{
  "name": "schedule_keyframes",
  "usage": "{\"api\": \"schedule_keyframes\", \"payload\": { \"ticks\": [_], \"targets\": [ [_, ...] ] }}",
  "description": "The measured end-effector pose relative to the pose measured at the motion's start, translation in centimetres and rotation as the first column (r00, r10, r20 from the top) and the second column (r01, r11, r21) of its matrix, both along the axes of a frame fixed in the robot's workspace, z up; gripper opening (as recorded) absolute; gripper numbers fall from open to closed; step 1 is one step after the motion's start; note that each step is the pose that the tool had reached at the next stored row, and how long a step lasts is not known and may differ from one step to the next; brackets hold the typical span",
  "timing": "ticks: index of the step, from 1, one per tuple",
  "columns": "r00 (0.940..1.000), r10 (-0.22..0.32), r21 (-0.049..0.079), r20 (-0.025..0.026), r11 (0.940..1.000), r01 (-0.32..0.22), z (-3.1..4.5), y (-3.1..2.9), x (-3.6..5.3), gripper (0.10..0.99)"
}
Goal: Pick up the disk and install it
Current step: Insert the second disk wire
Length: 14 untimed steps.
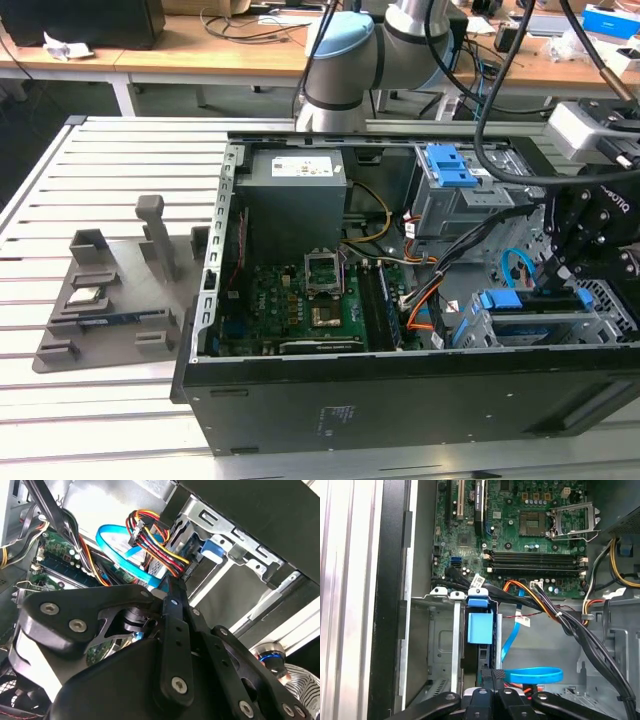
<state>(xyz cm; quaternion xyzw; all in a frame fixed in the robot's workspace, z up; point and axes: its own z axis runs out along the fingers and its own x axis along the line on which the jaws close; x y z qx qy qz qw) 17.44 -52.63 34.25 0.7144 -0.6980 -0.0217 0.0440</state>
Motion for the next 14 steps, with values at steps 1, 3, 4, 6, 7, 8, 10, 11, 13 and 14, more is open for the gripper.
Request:
{"api": "schedule_keyframes", "payload": {
  "ticks": [1, 3, 4, 6, 7, 8, 10, 11, 13, 14],
  "targets": [
    [1.0, 0.0, 0.0, 0.0, 1.0, 0.0, -0.07, 0.0, -0.03, 0.106],
    [1.0, 0.0, 0.0, 0.0001, 1.0, 0.0, -0.2, 0.0, -0.29, 0.106],
    [1.0, 0.0, 0.0, -0.0001, 1.0, 0.0, -0.21, 0.0, -0.3, 0.106],
    [1.0, 0.0, 0.001, 0.0, 1.0, 0.0, -0.14, 0.0, -0.3, 0.106],
    [1.0, 0.0, 0.002, -0.0002, 1.0, 0.0, 0.37, 0.0, -0.29, 0.106],
    [1.0, 0.0, 0.0, 0.0, 1.0, 0.0, 1.56, 0.02, -0.26, 0.106],
    [1.0, 0.0, -0.001, 0.0, 1.0, 0.0, 3.5, 0.02, -0.26, 0.106],
    [1.0, 0.0, -0.001, 0.0, 1.0, 0.0, 3.97, 0.01, -0.25, 0.106],
    [1.0, 0.0, -0.001, 0.0, 1.0, 0.0, 4.13, 0.02, -0.25, 0.106],
    [1.0, 0.0, -0.001, 0.0, 1.0, 0.0, 4.16, 0.02, -0.25, 0.106]
  ]
}}
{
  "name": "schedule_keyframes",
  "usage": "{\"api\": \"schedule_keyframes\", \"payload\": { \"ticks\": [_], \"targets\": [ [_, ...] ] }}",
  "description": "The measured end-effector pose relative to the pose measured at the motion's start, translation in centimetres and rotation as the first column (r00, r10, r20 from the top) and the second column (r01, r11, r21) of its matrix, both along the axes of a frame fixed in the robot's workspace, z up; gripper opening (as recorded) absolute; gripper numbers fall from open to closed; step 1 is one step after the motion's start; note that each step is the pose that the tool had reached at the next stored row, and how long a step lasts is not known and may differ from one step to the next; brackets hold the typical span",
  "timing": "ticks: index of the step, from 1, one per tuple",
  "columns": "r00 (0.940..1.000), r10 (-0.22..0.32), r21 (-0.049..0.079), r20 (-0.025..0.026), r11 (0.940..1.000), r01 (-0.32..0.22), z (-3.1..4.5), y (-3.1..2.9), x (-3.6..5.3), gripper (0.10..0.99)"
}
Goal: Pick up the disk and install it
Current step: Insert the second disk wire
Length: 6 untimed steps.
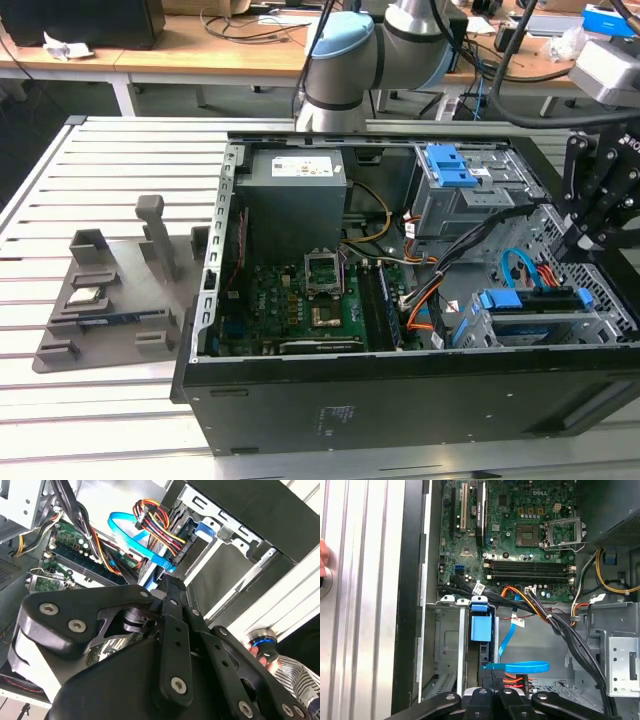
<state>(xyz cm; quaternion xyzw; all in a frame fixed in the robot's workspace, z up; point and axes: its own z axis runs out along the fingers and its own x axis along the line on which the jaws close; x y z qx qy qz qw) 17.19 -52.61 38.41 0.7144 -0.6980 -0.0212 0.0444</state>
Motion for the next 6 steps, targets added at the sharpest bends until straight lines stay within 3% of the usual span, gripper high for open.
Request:
{"api": "schedule_keyframes", "payload": {
  "ticks": [6],
  "targets": [
    [1.0, 0.0, 0.0, 0.0, 1.0, 0.0, 0.05, 0.0, 0.0, 0.106]
  ]
}}
